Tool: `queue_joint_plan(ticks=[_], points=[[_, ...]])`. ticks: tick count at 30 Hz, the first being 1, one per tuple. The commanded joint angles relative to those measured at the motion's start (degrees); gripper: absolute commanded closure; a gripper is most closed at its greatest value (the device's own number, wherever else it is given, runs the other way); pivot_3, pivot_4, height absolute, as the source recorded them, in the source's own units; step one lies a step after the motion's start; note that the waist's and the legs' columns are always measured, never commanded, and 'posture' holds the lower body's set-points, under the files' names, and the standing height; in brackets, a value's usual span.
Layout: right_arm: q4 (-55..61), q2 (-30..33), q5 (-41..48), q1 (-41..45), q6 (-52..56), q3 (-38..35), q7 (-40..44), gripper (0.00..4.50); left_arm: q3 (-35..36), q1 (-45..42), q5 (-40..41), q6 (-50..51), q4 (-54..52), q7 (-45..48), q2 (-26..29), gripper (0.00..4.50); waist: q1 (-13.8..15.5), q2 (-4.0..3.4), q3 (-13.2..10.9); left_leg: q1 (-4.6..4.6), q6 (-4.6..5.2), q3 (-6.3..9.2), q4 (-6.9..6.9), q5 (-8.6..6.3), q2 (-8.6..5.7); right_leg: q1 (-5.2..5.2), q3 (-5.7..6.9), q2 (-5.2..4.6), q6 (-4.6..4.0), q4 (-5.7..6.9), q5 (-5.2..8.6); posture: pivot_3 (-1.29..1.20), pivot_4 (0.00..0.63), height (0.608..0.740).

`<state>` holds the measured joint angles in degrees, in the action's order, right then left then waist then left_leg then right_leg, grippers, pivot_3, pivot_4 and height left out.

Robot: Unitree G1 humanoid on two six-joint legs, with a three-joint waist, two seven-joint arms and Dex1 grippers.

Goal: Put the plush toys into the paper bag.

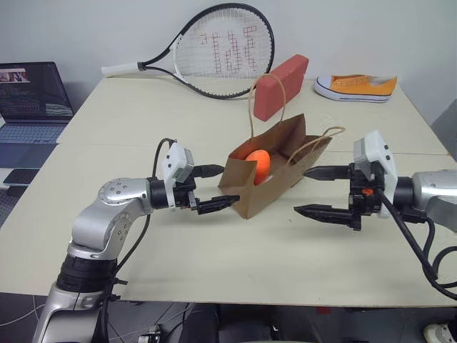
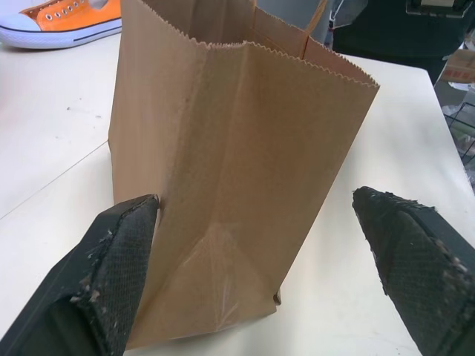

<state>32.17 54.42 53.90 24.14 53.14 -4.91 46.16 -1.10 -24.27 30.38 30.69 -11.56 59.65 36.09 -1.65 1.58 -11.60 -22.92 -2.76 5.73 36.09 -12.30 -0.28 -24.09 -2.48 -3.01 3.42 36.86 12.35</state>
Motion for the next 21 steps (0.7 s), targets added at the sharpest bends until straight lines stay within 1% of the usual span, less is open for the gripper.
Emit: queue_joint_plan(ticks=[1, 4, 9, 13, 16, 19, 21], points=[[1.0, -2.4, -1.0, 2.2, -0.4, 2.0, -1.2, 0.01, -0.2, -1.2, -0.1, -1.3, -1.1, 0.5, 0.0, 0.03, 0.0, 0.0, 0.0, 0.01, 0.0, 0.0, 0.0, 0.0, 0.0, 0.0, 0.0, 0.0, 0.0, 0.0, 0.0, 0.0, 0.15, 0.74], [0.7, -4.0, -2.8, 2.4, -0.7, 3.7, -1.7, 0.01, -0.2, -1.8, -0.6, -2.0, 0.0, -0.2, -0.6, 0.03, 0.0, 0.0, 0.0, 0.01, 0.0, 0.02, 0.0, 0.0, 0.0, 0.01, 0.01, 0.0, 0.0, 0.0, 0.0, 0.0, 0.15, 0.74], [0.9, -4.5, -3.4, 2.2, -0.5, 3.7, -1.2, 0.01, 0.5, -3.5, 0.7, -1.7, 2.3, -0.6, -2.1, 0.03, 0.1, 0.0, 0.0, -0.01, 0.0, 0.04, 0.0, 0.0, -0.02, 0.01, 0.01, 0.0, 0.02, 0.0, -0.01, 0.0, 0.15, 0.74], [0.2, -4.7, -4.0, 2.5, -0.8, 3.8, -0.9, 0.01, 0.4, -3.7, 3.8, 2.1, 1.4, 2.8, -0.4, 0.03, 0.0, 0.0, 0.0, 0.0, 0.0, 0.04, 0.0, 0.0, -0.01, 0.01, 0.02, 0.0, 0.26, 0.01, -0.15, 0.0, 0.15, 0.74], [-1.0, -6.0, -5.7, 3.6, -1.4, 5.2, -1.6, 0.01, 1.0, -4.7, 5.7, 4.4, 2.2, 5.6, 1.7, 0.03, -0.2, 0.0, 0.0, 0.01, 0.0, 0.04, 0.0, 0.0, 0.0, 0.0, 0.03, 0.01, 0.23, 0.02, -0.13, 0.0, 0.15, 0.74], [-2.0, -7.8, -7.3, 4.8, -1.5, 6.3, -2.4, 0.01, 0.9, -5.9, 5.8, 4.3, 3.4, 6.7, 2.4, 0.03, -0.2, 0.0, 0.0, 0.02, 0.0, 0.04, 0.0, 0.0, 0.01, 0.0, 0.03, 0.01, 0.18, 0.02, -0.11, 0.0, 0.15, 0.74], [-2.6, -9.1, -8.2, 5.6, -1.4, 7.2, -2.9, 0.01, 0.8, -7.1, 5.1, 3.3, 4.3, 6.1, 1.7, 0.03, -0.2, 0.0, 0.0, 0.02, 0.0, 0.04, 0.0, 0.0, 0.0, 0.01, 0.02, 0.01, 0.18, 0.01, -0.11, 0.0, 0.15, 0.74]])
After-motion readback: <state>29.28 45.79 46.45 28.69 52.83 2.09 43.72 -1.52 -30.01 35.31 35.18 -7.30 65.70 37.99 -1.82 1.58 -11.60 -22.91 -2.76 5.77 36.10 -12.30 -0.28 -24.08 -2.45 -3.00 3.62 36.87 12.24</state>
